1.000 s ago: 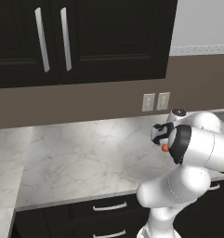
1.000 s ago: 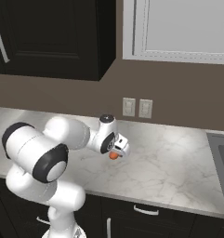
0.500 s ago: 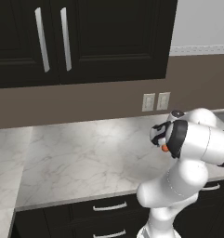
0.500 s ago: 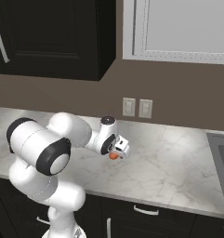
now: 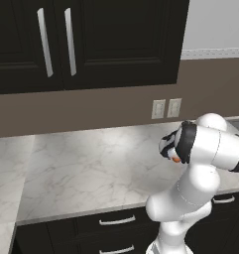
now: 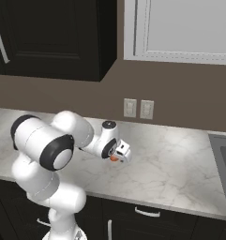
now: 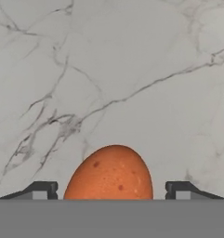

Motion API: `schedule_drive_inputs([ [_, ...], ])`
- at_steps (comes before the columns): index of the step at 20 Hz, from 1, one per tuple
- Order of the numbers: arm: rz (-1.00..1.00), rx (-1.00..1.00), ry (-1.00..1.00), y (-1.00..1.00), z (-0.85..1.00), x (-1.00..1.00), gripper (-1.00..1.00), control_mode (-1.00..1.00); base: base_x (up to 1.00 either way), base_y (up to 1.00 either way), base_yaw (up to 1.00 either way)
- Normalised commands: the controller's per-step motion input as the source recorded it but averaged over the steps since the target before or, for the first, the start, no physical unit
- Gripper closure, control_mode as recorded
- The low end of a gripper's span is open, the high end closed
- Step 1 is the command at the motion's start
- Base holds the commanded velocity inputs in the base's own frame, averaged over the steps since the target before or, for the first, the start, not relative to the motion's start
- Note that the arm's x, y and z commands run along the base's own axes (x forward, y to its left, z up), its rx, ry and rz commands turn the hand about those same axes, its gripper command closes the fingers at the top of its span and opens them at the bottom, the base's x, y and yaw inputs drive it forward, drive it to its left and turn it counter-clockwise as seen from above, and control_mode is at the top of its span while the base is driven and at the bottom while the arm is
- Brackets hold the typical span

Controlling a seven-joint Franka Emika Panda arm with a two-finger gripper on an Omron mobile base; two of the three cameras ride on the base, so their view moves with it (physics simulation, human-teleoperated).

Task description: Gather the eggs and milk located in the vicinity of the sink area and place them right next to the bowl.

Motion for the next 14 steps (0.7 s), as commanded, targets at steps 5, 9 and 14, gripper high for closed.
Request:
schedule_drive_inputs([
  [5, 0.00, 0.00, 0.01, 0.00, -0.18, 0.00, 1.00, -1.00, 0.00, 0.00, 0.00],
  [9, 0.00, 0.00, -0.03, 0.00, 0.01, -0.03, 1.00, -1.00, 0.00, 0.00, 0.00],
  [14, 0.01, 0.00, -0.28, 0.00, 0.59, -0.32, 1.00, -1.00, 0.00, 0.00, 0.00],
])
